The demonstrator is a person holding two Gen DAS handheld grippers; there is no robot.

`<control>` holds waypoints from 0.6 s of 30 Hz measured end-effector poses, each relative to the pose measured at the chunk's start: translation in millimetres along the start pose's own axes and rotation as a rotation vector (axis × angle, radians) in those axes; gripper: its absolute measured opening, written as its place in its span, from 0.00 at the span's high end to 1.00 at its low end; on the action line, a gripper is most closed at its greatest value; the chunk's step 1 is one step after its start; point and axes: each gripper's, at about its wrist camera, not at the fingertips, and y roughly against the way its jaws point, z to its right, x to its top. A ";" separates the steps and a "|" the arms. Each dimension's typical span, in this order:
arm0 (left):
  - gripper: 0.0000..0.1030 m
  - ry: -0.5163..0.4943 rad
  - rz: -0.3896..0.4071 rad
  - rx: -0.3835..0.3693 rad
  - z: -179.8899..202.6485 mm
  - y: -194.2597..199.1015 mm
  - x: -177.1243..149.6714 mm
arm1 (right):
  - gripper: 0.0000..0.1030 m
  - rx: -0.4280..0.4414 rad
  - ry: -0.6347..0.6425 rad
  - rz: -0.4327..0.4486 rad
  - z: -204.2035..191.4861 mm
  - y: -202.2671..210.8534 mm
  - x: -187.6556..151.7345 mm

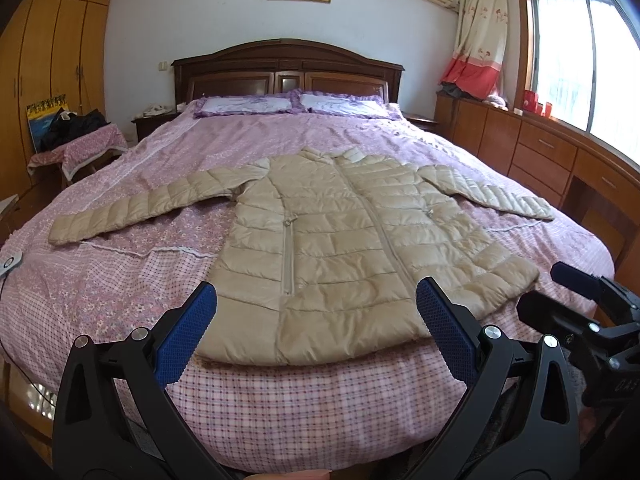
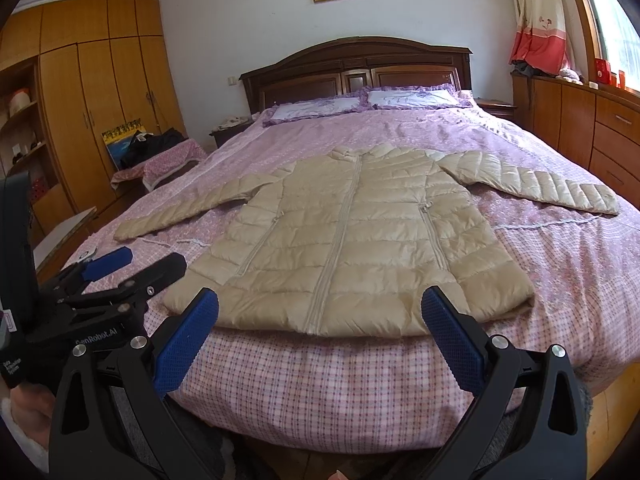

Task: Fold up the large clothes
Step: 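Move the left tool to the cuff of the sleeve nearest it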

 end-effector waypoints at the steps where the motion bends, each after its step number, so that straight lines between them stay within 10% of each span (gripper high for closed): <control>1: 0.04 -0.004 -0.002 0.002 -2.1 -3.9 0.2 | 0.05 0.002 0.009 -0.002 -2.0 -5.3 1.7; 18: 0.04 0.134 -0.039 0.076 -104.6 -57.5 19.4 | 0.05 0.066 0.061 -0.067 -36.4 -81.9 34.6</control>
